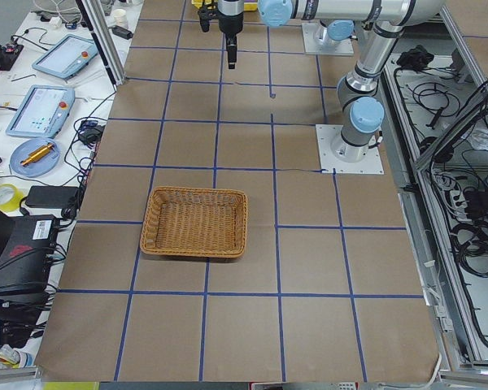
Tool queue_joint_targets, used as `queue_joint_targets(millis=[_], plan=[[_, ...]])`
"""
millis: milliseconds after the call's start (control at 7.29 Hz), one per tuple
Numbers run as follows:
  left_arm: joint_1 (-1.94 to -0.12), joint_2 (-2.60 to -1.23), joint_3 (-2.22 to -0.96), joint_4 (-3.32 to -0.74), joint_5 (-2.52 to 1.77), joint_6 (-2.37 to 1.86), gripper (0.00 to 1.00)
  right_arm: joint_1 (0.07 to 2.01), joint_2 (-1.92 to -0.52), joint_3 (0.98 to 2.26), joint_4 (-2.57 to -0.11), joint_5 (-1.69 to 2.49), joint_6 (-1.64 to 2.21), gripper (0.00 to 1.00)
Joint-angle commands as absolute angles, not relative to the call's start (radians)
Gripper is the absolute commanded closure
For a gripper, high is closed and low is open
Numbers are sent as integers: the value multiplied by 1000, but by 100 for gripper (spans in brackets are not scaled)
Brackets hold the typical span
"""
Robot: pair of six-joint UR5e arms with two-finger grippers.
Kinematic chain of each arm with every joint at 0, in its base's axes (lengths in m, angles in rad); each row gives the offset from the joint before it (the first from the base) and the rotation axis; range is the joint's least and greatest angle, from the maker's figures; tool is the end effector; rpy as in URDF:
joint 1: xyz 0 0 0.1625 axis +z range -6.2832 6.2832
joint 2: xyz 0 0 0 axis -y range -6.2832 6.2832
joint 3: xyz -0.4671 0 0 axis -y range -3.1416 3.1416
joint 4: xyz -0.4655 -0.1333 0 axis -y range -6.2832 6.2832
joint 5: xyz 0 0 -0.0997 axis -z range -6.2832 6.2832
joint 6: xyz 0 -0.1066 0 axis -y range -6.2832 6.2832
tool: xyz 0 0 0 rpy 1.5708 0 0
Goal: Transfer tape with both arms
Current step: 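Move the right gripper toward the yellow basket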
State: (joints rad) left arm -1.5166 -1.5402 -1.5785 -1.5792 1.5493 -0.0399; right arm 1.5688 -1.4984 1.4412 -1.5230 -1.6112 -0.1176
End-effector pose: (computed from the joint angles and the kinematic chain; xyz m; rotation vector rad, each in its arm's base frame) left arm -0.1055 -0.5589 0.5349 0.1465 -3.1167 0.0228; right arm 0.1278 -0.5995 0.5494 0.1788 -3.0955 0.0108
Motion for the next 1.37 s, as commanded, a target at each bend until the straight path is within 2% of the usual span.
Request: queue_joint_targets(millis=[0,685,823,1097,1234], plan=[[-1517,-1540,-1578,-1578,1549,-40,0,1568,-1494,1436,-1529,-1611,-124,0],[-1517,-1540,-1580,-1580,1549,-40,0,1540,-1485,1451,-1520,-1612,-123,0],[-1517,-1542,-1580,-1580,1549,-40,0,1458,-1482,1450,-1519,-1600,-136,0],[-1517,-1540,-1580,-1580,1549,-40,0,1166,-1451,1454,-1529,-1496,-449,0],[-1517,-1540,-1580,-1578,1549,-40,0,1096,-1387,1459,-1560,-1512,-457,0]])
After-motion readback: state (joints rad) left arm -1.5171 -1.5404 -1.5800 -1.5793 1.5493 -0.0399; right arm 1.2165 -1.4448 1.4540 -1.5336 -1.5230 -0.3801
